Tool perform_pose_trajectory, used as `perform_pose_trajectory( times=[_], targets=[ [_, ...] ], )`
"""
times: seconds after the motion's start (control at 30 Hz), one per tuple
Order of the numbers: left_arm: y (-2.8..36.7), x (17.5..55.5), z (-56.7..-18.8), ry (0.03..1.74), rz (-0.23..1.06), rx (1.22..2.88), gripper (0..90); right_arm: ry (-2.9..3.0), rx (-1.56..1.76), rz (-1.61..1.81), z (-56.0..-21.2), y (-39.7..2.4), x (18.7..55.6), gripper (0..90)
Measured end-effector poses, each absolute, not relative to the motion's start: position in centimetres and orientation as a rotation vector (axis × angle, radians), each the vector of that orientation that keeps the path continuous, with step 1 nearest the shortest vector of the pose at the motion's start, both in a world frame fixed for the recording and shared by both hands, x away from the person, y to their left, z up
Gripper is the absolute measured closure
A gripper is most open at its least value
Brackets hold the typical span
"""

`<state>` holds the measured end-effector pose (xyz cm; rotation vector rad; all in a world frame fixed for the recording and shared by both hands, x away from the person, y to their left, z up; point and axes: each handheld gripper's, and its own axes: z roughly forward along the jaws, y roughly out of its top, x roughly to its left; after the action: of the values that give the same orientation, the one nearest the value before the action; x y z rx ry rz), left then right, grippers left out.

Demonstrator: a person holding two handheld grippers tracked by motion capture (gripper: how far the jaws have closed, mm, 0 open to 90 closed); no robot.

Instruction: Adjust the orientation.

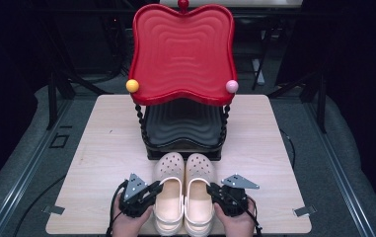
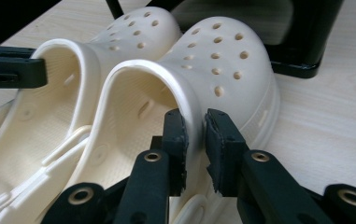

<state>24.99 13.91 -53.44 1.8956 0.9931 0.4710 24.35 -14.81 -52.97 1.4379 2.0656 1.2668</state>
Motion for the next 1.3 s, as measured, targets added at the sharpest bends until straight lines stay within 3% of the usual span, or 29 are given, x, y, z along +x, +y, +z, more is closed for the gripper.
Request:
perform_pose_trajectory(
  times=[0.2,0.6,1.3],
  targets=[
    [14.4,24.9,-53.8,1.014,0.467,1.884,79.2,2.074,1.409,1.246,-53.1,-14.9,24.1,76.0],
    [15.0,25.1,-53.7,1.032,0.412,1.857,70.1,2.067,1.275,1.263,-53.1,-15.5,24.4,63.6],
    [15.2,25.1,-53.4,1.043,0.405,1.847,63.1,2.102,1.161,1.112,-52.9,-14.5,23.6,62.2]
  ],
)
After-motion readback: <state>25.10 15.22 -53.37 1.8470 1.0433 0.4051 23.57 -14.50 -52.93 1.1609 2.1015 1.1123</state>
